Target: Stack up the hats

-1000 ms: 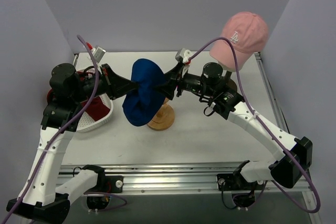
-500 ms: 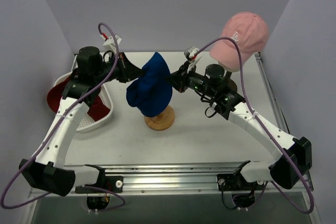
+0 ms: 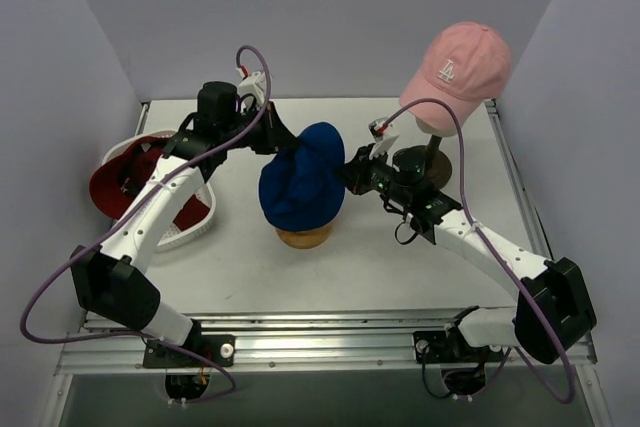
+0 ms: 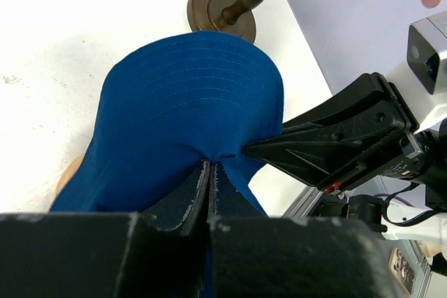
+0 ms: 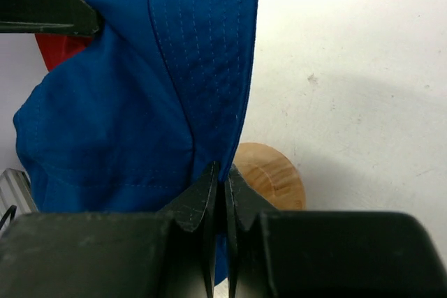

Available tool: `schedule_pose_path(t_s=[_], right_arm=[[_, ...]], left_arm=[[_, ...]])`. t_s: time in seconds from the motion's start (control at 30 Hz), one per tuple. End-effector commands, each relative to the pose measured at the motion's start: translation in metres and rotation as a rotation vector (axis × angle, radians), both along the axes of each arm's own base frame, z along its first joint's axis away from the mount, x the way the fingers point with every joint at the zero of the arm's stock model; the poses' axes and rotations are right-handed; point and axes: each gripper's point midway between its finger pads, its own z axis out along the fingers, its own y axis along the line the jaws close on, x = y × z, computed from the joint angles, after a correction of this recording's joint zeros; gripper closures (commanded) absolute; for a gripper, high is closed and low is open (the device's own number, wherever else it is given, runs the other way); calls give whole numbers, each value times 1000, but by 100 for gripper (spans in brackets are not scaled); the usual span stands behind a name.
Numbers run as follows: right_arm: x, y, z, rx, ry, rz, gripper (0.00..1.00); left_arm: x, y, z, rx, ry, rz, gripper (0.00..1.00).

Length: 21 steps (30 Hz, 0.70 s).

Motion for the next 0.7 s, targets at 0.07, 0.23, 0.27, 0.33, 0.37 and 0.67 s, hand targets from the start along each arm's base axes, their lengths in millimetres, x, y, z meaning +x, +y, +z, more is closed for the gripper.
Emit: schedule_pose_path(t_s=[0.07, 0.23, 0.27, 0.33, 0.37, 0.67], right_arm=[[-10, -12, 10, 98, -54, -45, 100], [-9, -20, -9, 84, -10, -84, 100], [-9, -20, -9, 88, -12, -81, 100], [-7, -20, -15, 92, 8, -92, 100], [-5, -20, -17, 90, 15, -97, 100], [19, -28, -54, 72, 127, -168, 100]], left_arm=[[8, -4, 33, -19, -130, 7, 77], [10, 19, 35, 33, -162, 136, 49], [11, 23, 37, 41, -166, 159, 44], [14, 35, 35, 75, -163, 218, 38], [15, 38, 33, 88, -159, 233, 37], [19, 43, -5, 171, -87, 224, 36]])
